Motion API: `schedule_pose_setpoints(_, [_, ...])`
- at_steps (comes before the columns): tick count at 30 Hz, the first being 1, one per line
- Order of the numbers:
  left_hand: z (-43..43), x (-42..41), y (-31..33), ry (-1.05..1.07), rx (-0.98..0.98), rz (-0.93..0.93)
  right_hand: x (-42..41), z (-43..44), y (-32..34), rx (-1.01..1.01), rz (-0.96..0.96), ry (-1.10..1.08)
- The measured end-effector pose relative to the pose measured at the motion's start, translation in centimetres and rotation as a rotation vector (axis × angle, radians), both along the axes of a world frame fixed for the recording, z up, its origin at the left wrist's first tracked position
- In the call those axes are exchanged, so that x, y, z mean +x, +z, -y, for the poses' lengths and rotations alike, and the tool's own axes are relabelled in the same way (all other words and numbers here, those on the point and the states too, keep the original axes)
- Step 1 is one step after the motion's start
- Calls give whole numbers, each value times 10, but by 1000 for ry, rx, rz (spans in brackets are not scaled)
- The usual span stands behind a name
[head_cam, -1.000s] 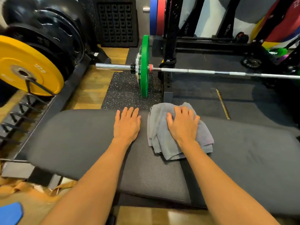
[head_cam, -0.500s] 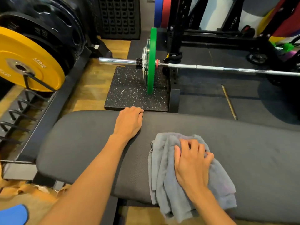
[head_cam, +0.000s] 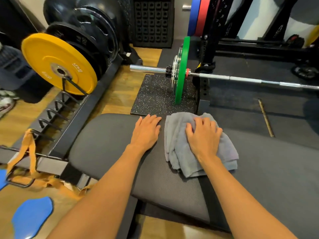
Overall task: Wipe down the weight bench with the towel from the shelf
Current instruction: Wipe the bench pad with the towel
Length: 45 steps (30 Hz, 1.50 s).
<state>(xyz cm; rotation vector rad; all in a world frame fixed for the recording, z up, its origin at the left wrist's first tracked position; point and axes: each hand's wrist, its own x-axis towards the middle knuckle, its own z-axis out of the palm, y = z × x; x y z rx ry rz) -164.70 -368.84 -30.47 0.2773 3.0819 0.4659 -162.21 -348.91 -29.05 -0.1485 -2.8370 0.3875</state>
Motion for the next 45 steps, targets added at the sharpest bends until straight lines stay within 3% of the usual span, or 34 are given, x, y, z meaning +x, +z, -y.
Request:
schedule_pose_setpoints(6, [0, -5, 3, -21, -20, -29, 130, -1, 3, 49, 45, -24])
schedule_pose_setpoints(10, [10, -11, 2, -90, 7, -91, 151, 15, 4, 96, 52, -70])
schedule_pose_setpoints(17, [12, -20, -24, -74, 65, -292, 17, 40, -15, 150, -40, -146])
schedule_pose_setpoints(23, [16, -14, -3, -37, 60, -177, -84, 50, -5, 118, 113, -30])
schedule_pose_setpoints(26, [43, -6, -1, -80, -41, -100, -44, 52, -4, 88, 18, -51])
schedule_pose_setpoints(30, [85, 0, 3, -62, -29, -37, 67, 74, -4, 21, 1, -67])
schedule_pose_setpoints(35, [111, -1, 6, -95, -13, -57, 140, 123, -4, 157, 17, -60])
schedule_pose_setpoints(38, [115, 1, 0, -68, 47, -120, 104, 131, -3, 169, -3, -52])
schedule_pose_setpoints(45, [114, -9, -20, 0, 341, -302, -76, 159, -14, 136, 15, -71])
